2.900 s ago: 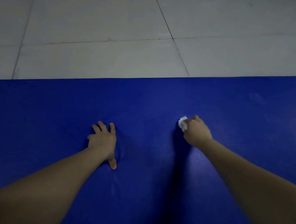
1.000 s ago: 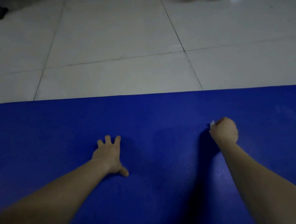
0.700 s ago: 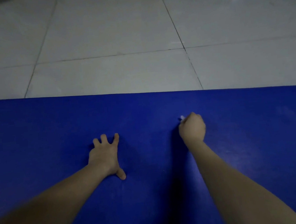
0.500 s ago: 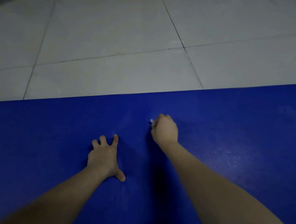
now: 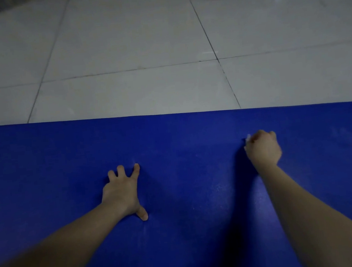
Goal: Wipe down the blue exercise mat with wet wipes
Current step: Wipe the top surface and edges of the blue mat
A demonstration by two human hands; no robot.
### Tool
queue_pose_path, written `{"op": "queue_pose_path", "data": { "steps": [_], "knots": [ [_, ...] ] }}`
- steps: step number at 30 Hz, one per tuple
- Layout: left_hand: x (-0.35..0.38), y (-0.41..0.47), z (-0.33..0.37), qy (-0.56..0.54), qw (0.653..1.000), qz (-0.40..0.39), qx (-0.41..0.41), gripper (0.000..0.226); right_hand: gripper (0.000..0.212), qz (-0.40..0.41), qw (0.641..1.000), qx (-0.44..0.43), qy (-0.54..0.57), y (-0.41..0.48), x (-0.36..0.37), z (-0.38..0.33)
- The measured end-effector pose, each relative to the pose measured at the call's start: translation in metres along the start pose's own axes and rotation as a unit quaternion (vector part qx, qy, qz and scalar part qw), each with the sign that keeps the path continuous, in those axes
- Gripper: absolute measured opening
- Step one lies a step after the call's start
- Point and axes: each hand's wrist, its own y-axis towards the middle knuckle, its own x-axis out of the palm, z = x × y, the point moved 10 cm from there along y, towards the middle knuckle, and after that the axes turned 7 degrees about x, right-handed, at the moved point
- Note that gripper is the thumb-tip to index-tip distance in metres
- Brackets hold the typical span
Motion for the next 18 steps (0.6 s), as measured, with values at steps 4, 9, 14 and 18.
{"op": "queue_pose_path", "data": {
  "steps": [4, 9, 14, 18],
  "knots": [
    [0.001, 0.001, 0.000, 0.000, 1.000, -0.001, 0.001, 0.163, 0.040, -0.004, 0.999, 0.041, 0.014, 0.026, 0.005, 0.005],
    [0.002, 0.003, -0.002, 0.005, 1.000, -0.002, -0.001, 0.164, 0.022, -0.038, 0.996, -0.024, 0.081, -0.018, 0.039, -0.068],
    [0.001, 0.002, 0.000, 0.011, 1.000, 0.000, -0.001, 0.162, 0.034, -0.115, 0.977, -0.103, 0.147, -0.071, 0.076, -0.137],
    [0.002, 0.001, 0.000, 0.013, 1.000, 0.000, -0.003, 0.162, 0.032, -0.170, 0.957, -0.194, 0.131, -0.116, 0.089, -0.174]
  ]
}}
